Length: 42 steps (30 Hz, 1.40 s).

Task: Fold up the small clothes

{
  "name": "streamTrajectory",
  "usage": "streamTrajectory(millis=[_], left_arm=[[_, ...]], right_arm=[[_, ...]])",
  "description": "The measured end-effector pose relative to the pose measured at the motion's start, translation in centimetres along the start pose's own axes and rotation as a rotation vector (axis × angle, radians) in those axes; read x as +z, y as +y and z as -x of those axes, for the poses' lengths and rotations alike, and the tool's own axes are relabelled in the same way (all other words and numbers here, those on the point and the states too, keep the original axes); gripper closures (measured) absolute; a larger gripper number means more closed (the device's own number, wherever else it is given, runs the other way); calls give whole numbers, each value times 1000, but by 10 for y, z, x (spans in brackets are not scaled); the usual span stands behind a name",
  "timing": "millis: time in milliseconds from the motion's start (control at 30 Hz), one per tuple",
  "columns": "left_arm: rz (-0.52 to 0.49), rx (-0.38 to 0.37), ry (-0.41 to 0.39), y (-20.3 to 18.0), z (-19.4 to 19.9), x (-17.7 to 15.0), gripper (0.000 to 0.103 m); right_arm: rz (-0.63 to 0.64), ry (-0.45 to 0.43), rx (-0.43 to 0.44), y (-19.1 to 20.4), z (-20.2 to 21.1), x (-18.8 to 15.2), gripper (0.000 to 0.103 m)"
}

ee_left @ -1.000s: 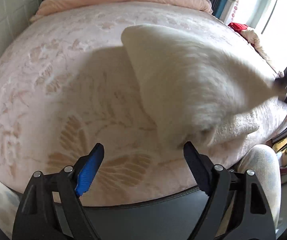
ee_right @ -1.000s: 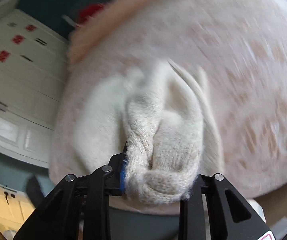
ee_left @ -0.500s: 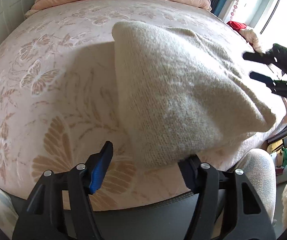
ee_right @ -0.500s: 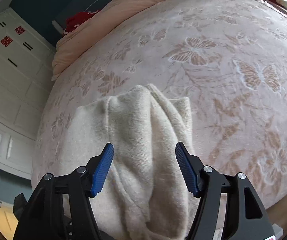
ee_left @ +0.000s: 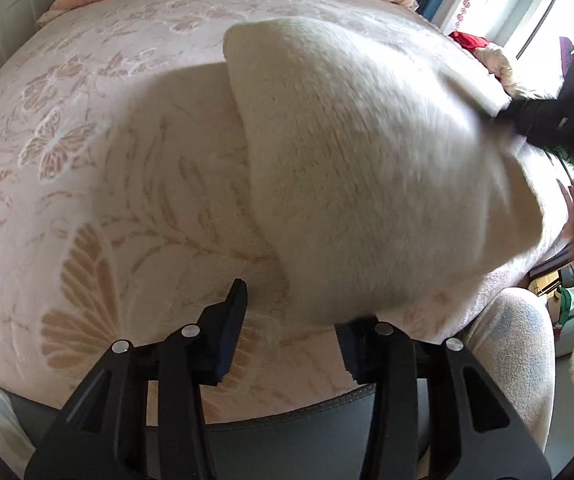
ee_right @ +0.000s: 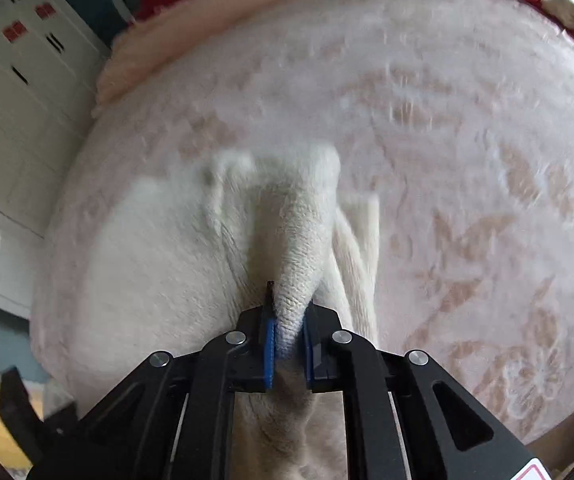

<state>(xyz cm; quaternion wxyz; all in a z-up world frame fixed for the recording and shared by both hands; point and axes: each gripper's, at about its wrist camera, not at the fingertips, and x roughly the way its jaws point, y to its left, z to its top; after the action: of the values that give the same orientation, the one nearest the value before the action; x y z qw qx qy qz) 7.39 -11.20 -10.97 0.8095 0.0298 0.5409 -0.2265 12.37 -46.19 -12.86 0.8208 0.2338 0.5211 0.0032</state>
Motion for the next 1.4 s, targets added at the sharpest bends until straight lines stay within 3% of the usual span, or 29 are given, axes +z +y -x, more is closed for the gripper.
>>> streamTrajectory(millis=[100,167,233,433,500,533,567,633,733,900,1000,1067,1167,1200,1267,1333,1400], left_arm=[[23,-3,1,3,2,2,61],[53,-22,-39,8,13,2,61],[69,-25,-81,12,22,3,60],[94,-6,-92,11,14,2,55],[94,2,-75,9,9,2,55],[87,6,-69,7,8,2,59],[74,12,-70,5,10,3,63],[57,17,-88,4,19,7,75],[81,29,-108,10,30,10,75],[136,51,-14,18,3,1,68],[64,32,-30,15,15,-4,66],[-16,10,-35,10,34,-7,65],[-40,-106,-59,12,71,-9,61],[-27,-121,-83,11,81,-6,57],[14,-152,-142,7,96,11,54],[17,-183,-177,-3,98,36,54],[1,-160,-195,-17,89,66,54]], right_arm=[[-101,-116,101,-7,41,-6,82],[-121,-167,117,-11,68,-20,60],[-123,-154,94,-15,81,-40,47],[-187,-35,122,-30,55,-98,40],[-185,-32,123,-23,41,-101,44],[-174,-43,111,-21,39,-98,65],[-159,-51,103,-16,41,-93,76],[-128,-128,124,-6,66,-87,82],[-79,-207,92,-4,103,-80,83],[-75,-12,-14,-32,38,-102,77],[-136,-70,32,-37,54,-107,63],[-145,-89,16,-39,70,-104,57],[-146,-160,3,-34,98,-96,57],[-134,-193,17,-29,108,-91,59],[-77,-225,45,-6,119,-71,97],[-12,-233,65,20,119,-46,101],[41,-238,60,43,107,-17,102]])
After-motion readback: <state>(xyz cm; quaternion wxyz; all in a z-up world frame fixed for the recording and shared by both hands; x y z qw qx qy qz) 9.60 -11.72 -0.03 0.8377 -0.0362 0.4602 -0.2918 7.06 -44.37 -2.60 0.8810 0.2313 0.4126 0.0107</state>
